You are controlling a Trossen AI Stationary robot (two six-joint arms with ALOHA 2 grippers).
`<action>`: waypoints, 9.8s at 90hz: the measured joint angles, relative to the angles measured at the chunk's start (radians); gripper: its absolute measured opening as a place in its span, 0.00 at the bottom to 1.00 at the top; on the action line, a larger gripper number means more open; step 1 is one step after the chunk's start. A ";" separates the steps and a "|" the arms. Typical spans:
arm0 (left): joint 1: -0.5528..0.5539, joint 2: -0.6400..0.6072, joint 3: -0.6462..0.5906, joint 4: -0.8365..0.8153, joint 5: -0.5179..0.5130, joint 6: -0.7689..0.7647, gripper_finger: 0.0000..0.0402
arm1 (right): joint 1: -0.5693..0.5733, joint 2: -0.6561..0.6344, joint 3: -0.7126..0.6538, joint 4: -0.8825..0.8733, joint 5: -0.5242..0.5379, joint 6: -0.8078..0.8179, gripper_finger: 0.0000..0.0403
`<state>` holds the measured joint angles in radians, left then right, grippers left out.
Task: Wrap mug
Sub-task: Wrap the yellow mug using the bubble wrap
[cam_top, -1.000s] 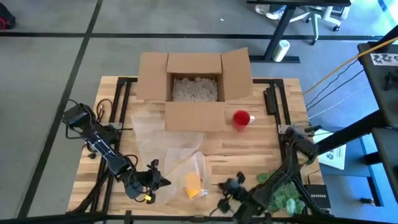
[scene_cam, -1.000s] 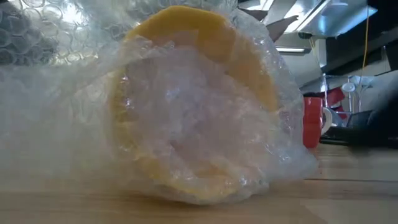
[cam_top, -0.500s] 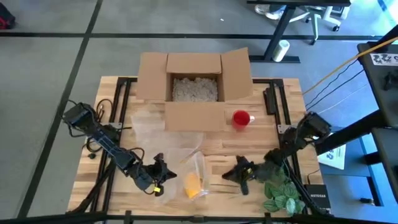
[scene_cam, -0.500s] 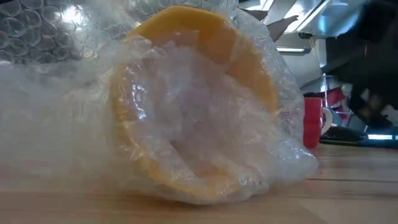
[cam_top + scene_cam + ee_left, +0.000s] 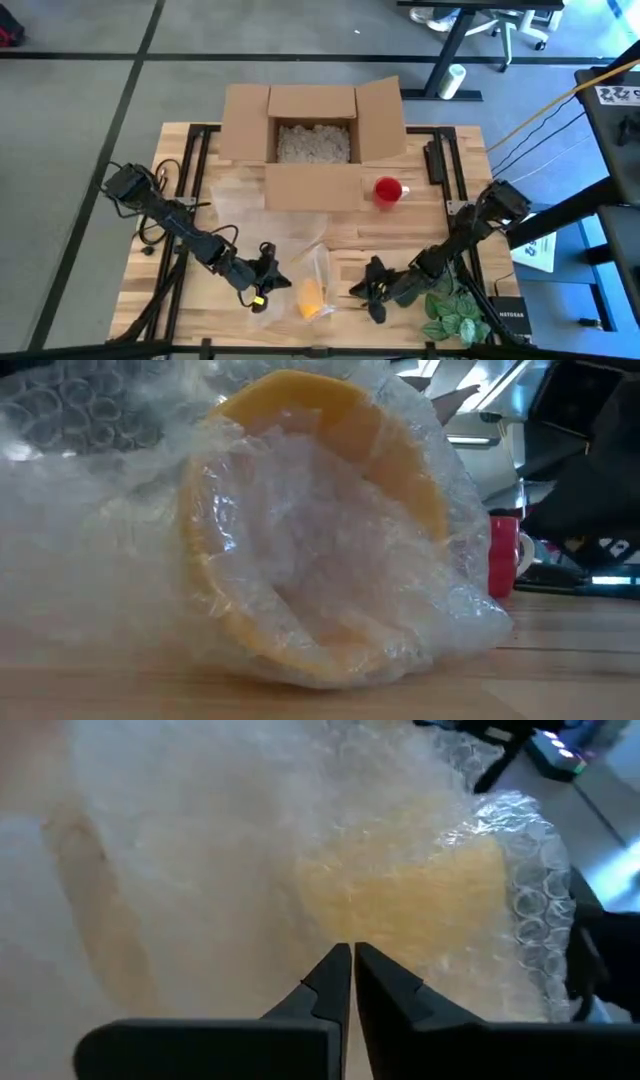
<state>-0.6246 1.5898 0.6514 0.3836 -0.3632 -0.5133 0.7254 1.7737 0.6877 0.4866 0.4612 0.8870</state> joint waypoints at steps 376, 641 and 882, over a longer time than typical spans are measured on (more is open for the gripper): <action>-0.107 0.160 0.024 0.014 -0.086 -0.137 0.00 | -0.373 0.275 0.792 -0.625 -0.573 -0.144 0.00; 0.136 0.153 0.114 0.265 0.080 0.240 0.00 | -0.311 0.273 1.076 -1.158 -0.650 -0.263 0.01; -0.154 0.249 0.072 0.502 -0.469 0.260 0.00 | -0.379 0.452 1.084 -1.062 -0.467 -0.031 0.00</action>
<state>-0.7787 1.8393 0.7237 0.8859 -0.8324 -0.2535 0.3463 2.2253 1.7721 -0.5749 -0.0063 0.8560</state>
